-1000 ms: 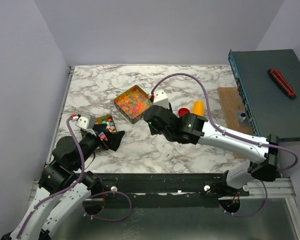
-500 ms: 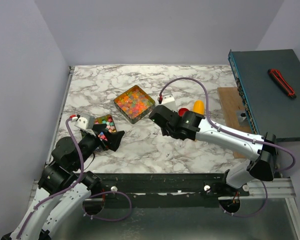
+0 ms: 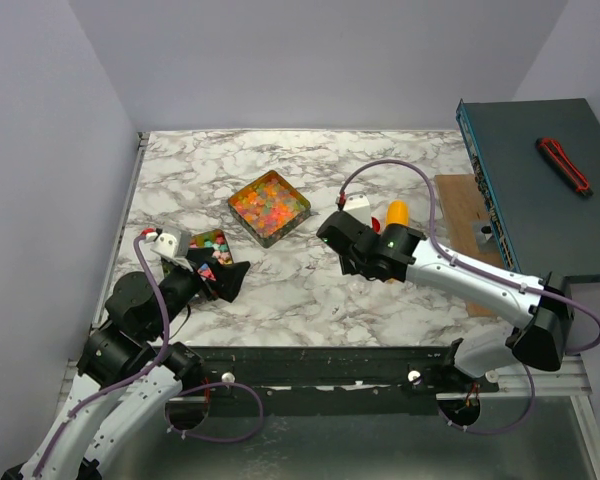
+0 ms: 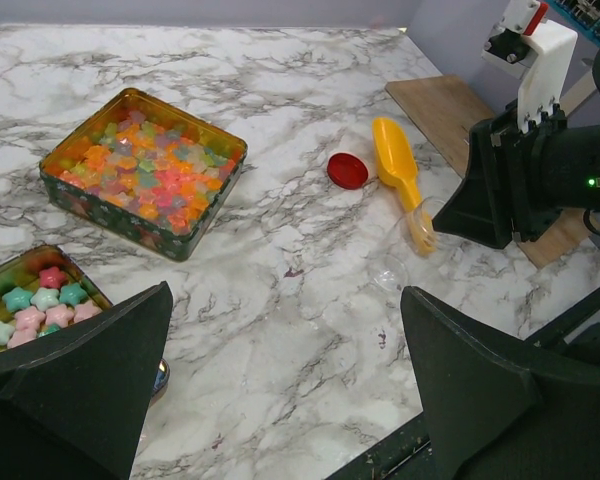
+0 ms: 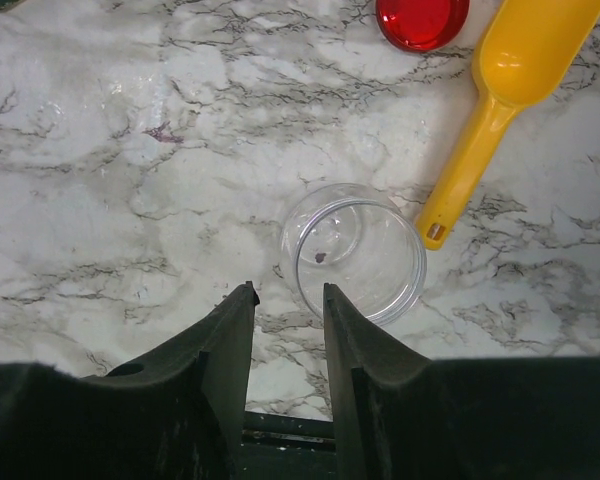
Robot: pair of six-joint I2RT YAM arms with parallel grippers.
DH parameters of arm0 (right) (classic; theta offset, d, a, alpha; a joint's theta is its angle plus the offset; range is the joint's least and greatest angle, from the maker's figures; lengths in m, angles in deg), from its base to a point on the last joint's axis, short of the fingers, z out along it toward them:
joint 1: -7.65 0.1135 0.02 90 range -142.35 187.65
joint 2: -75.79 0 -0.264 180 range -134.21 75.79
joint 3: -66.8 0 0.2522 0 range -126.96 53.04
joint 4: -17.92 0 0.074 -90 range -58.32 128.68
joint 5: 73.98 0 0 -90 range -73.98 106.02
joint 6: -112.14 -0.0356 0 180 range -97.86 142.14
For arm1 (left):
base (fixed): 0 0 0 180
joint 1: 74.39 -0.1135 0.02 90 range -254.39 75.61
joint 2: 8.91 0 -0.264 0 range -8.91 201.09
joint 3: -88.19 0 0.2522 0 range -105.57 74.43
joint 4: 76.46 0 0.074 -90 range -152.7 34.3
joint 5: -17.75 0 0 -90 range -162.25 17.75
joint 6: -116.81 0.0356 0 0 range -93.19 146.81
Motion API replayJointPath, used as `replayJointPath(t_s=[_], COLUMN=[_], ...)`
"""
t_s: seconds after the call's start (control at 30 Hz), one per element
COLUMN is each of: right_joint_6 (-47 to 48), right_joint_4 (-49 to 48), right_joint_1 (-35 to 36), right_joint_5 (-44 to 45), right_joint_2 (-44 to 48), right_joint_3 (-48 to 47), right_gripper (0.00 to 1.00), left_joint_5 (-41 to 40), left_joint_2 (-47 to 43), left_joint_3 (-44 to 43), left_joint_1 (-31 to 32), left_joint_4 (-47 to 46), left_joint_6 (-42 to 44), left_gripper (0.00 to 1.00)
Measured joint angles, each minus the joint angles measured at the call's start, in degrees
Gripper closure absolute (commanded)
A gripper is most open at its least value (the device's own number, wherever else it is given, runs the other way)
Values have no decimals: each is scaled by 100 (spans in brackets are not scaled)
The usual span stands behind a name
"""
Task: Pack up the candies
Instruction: Pick up the packing bottle from the center of the board.
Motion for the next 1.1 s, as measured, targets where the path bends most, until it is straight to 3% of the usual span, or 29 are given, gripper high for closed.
replayJointPath(t_s=[0.5, 1.1], right_joint_6=[26, 181], right_joint_4=[-306, -857], right_joint_1=[-363, -588], right_joint_5=[-435, -857], right_joint_2=[98, 66], right_joint_3=[564, 728], right_gripper=[64, 76], left_joint_5=[0, 0], left_joint_2=[74, 79], left_joint_3=[0, 0], left_joint_1=[0, 0], left_joint_4=[7, 9], left_joint_6=[0, 0], left_gripper=[1, 1])
